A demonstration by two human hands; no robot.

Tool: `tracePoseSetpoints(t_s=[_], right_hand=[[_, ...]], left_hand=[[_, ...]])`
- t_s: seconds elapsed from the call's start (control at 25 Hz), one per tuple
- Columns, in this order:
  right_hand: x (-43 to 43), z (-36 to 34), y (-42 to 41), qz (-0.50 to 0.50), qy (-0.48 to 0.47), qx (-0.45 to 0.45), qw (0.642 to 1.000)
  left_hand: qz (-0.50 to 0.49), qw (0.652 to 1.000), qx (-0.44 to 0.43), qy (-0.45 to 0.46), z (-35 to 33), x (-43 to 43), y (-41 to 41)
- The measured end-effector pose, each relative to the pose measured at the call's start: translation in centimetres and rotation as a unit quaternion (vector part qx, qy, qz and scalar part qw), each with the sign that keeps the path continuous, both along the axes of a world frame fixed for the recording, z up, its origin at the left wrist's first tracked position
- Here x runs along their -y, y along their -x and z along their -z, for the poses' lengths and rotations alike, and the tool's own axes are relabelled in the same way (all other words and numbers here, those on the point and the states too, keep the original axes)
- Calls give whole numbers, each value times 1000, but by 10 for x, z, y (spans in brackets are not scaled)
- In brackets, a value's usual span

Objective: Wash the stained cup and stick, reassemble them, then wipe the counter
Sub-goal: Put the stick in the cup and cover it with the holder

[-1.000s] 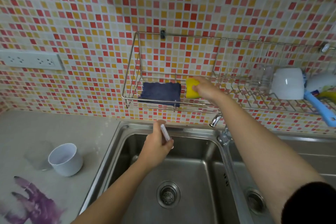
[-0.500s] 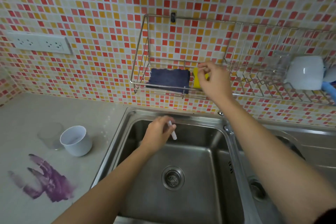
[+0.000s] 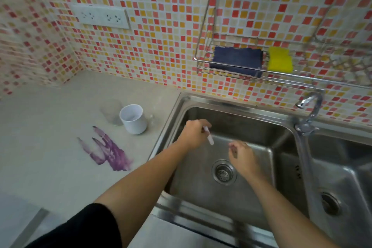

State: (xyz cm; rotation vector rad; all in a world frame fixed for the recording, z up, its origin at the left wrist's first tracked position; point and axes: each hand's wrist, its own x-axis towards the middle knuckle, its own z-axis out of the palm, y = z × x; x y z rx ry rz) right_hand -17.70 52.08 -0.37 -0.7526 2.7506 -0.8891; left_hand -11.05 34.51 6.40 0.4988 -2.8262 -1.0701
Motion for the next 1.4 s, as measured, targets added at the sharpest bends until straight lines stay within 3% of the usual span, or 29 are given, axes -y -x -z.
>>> tracePoseSetpoints(t_s=[0.16, 0.28, 0.56, 0.72, 0.96, 1.4], right_hand=[[63, 8, -17, -52, -38, 15, 998], [128, 2, -35, -94, -10, 35, 995], [249, 5, -73, -89, 12, 113, 990], [287, 7, -91, -32, 55, 151, 987], [312, 13, -103, 11, 116, 150, 982], [321, 23, -102, 29, 110, 153, 982]], left_hand=[[-53, 996, -65, -4, -48, 70, -23], [-61, 994, -93, 15, -72, 142, -41], [-7, 997, -22, 72, -53, 257, -64], [81, 990, 27, 109, -25, 278, -61], [125, 984, 38, 118, -4, 291, -60], [200, 965, 69, 154, 3, 289, -52]])
